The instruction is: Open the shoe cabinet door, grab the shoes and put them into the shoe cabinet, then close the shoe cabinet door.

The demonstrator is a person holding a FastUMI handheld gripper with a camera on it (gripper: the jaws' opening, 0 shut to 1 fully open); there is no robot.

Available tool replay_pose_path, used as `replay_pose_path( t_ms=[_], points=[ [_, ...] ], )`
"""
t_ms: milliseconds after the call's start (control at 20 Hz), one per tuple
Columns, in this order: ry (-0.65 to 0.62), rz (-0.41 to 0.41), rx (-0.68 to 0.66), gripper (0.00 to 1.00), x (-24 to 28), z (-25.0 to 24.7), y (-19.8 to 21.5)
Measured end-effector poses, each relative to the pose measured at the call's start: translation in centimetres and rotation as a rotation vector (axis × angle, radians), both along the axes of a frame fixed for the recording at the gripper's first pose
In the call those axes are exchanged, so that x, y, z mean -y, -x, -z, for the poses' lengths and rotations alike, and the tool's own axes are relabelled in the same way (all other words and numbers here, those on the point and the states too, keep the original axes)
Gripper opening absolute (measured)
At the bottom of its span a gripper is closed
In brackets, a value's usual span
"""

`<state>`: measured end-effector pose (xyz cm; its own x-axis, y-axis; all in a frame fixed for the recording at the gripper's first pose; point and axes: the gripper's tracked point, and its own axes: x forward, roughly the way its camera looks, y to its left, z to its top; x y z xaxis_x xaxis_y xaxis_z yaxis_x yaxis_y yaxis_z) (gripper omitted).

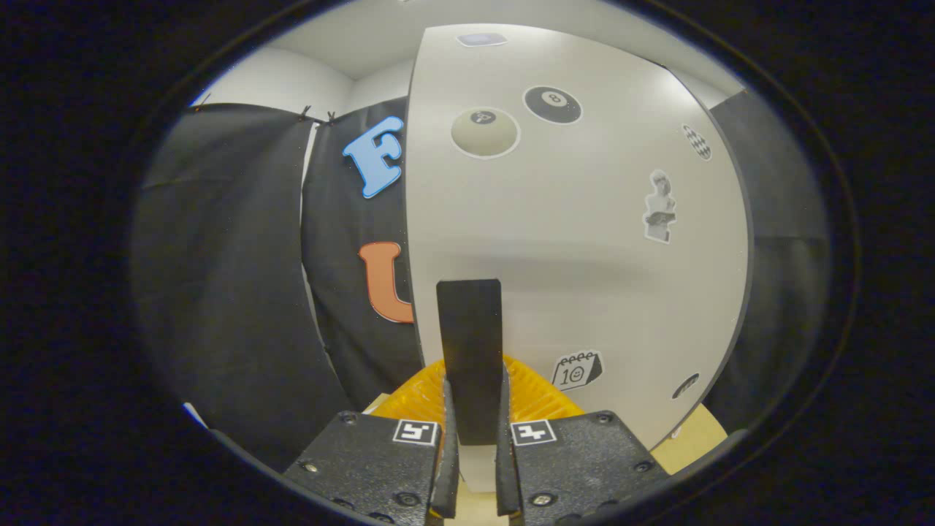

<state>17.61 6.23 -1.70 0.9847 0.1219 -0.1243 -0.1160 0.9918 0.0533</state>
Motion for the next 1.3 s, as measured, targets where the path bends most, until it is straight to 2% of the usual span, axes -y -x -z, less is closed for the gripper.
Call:
replay_pose_path(
  t_ms=[200,550,1100,1300],
  points=[
    [-0.019,-0.091,-0.025,0.23,0.2,-0.3,2.8],
    [0.014,-0.191,-0.03,0.23,1.9,-0.6,6.9],
    [0.035,-0.215,-0.025,0.23,5.7,-0.6,10.8],
    [0.028,-0.196,-0.019,0.23,7.8,-0.8,12.1]
  ],
)
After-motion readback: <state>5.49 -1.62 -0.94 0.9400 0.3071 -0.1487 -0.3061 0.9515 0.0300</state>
